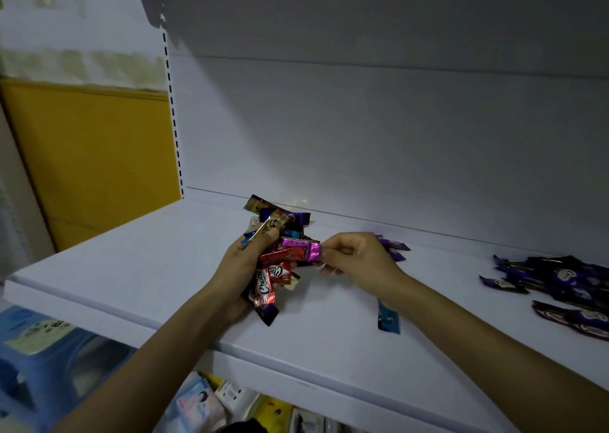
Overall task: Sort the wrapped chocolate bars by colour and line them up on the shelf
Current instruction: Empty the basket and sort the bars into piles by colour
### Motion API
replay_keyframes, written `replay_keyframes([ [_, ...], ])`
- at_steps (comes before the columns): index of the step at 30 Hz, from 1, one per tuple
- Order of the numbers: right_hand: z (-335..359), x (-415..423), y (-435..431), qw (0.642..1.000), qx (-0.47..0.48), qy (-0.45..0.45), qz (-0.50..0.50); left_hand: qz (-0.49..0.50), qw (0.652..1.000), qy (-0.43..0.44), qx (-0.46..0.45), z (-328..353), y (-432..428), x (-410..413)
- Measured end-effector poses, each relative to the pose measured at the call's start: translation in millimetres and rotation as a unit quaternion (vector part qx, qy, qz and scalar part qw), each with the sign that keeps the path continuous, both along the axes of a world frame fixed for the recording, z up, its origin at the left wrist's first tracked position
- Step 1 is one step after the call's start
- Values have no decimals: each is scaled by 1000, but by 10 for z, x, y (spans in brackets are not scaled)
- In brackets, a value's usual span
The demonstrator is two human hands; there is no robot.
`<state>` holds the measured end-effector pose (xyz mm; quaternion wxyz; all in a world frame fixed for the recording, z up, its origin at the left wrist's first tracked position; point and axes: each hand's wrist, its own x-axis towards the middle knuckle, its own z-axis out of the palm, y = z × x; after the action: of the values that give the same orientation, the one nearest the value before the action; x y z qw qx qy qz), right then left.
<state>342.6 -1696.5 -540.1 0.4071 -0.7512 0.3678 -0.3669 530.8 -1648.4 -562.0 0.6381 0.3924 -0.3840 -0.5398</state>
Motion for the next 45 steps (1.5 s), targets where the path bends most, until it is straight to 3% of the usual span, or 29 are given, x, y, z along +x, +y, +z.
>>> replay_keyframes([
  [6,93,-126,-134,996,34,-13,-83,31,999,32,26,9,-62,79],
  [10,181,-455,-175,992,95,32,-80,9,1000,11,15,-40,-70,51],
  [16,190,-811,-197,965,86,235,-80,4,1000,-5,14,-70,-71,55],
  [20,167,-827,-190,889,16,453,-69,-4,1000,-5,2,-85,-54,40],
  [22,227,-698,-180,864,-65,490,-99,-6,1000,1,-2,-80,-51,33],
  [23,277,-599,-165,881,-92,451,-108,-8,1000,1,-5,-82,-51,32],
  [25,387,-356,-135,948,-103,286,-90,-9,1000,2,-7,-86,-54,29],
  [27,508,-78,-94,977,-114,173,-41,-10,1000,2,-7,-90,-54,24],
  [31,628,315,-99,973,-137,187,15,-6,1000,-5,-18,-94,-54,33],
  [39,620,197,-363,981,-128,142,-17,12,1000,6,8,-84,-112,24],
  [45,320,-460,-1001,969,-15,77,-236,6,1000,8,6,-104,-129,22],
])
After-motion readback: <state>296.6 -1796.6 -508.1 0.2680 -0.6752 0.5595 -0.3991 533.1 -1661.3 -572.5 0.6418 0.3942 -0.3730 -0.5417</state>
